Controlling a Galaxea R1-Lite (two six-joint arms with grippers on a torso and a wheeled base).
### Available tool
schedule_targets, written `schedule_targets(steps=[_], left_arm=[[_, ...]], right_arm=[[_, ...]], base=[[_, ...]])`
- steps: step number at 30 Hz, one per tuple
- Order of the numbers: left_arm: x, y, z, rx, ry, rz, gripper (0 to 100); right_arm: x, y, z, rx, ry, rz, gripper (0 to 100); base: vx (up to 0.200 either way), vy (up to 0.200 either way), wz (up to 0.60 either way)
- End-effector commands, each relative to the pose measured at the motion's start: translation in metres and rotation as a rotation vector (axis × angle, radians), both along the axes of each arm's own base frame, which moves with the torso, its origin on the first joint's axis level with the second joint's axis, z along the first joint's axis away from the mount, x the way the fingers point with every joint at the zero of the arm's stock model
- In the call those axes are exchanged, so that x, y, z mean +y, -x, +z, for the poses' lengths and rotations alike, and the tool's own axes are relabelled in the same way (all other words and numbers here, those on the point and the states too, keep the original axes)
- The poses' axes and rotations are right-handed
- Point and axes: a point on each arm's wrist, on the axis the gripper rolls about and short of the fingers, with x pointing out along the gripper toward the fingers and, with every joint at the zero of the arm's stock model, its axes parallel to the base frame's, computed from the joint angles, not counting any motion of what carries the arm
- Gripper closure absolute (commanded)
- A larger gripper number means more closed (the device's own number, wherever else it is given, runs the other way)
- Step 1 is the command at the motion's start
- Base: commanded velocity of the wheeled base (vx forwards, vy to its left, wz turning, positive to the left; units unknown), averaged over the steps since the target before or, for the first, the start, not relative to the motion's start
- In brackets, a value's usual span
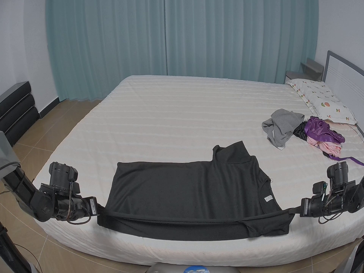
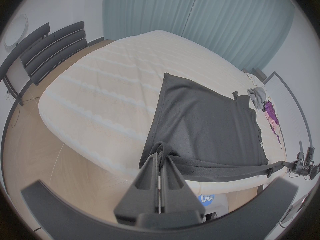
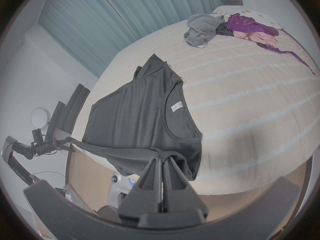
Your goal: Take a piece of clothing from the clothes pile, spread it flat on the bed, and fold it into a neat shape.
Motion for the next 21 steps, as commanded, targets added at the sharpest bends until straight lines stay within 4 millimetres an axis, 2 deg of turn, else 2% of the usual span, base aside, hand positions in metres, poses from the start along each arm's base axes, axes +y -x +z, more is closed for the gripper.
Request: schedule_targets(steps=[1, 14, 21], left_arm=[[-0.001, -0.013, -0.012, 0.034, -0.002, 0.001, 100], [-0.003, -0.035, -0.03, 0.064, -0.003, 0.005, 100], [-0.004, -0.044, -0.035, 0.065, -0.003, 0.005, 100]], right_arm=[[-0.001, -0.016, -0.013, 0.043, -0.008, -0.002, 100], [-0.004, -0.044, -0.037, 0.096, -0.033, -0.014, 100], [-0.005, -0.052, -0.04, 0.092, -0.035, -0.014, 100]], base=[[0.0, 0.0, 0.0], [0.0, 0.0, 0.0], [0.0, 0.0, 0.0]])
